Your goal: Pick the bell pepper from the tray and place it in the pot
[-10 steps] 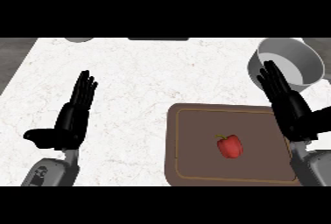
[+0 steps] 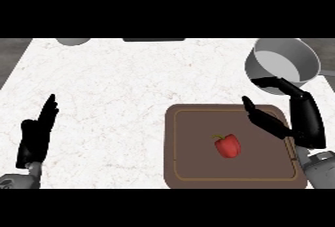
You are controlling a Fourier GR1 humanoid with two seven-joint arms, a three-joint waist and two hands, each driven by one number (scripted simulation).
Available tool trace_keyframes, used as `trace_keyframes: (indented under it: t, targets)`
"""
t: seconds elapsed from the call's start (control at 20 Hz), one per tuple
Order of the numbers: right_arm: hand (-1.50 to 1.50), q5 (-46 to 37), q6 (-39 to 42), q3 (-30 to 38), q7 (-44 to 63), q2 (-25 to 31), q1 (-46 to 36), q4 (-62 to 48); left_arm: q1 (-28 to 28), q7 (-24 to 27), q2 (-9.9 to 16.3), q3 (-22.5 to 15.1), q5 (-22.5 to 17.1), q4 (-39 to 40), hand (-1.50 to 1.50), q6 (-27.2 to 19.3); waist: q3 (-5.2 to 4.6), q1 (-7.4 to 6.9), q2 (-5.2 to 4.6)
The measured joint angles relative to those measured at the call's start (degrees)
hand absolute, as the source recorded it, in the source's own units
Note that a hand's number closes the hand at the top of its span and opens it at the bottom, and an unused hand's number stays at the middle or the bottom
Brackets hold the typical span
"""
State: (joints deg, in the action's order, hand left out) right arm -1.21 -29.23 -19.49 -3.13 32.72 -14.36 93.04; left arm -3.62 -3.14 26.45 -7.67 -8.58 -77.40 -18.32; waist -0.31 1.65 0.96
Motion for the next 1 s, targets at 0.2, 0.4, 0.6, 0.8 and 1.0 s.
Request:
trace_keyframes:
  t: [0.2,0.4,0.6,0.8,1.0]
  targets:
    - [-1.5,-13.12,-12.87,-4.35,-3.18,-3.58,5.3,1.73,0.48,-5.8,2.56,0.64,0.2,1.12,0.0,0.02,0.18,0.6,-0.07]
    - [-1.5,-28.03,-21.13,-9.92,0.17,-6.11,11.54,4.98,0.56,-9.18,3.36,0.45,0.86,0.86,0.0,-0.29,0.11,0.67,-0.12]
    - [-1.5,-40.82,-19.82,-11.64,8.89,-5.78,17.95,7.32,0.95,-11.73,4.05,0.52,1.17,-0.4,0.0,-0.66,-0.06,1.06,-0.02]
    - [-1.5,-51.14,-12.87,-10.84,18.8,-4.66,22.38,10.94,0.46,-14.04,5.05,0.84,1.29,-1.51,0.0,-0.65,-0.2,1.61,-0.01]
    - [-1.5,-59.53,-2.09,-12.01,28.76,-4.08,26.3,16.27,0.07,-15.2,5.92,1.48,0.99,-2.2,0.0,-0.24,-0.3,1.52,-0.07]
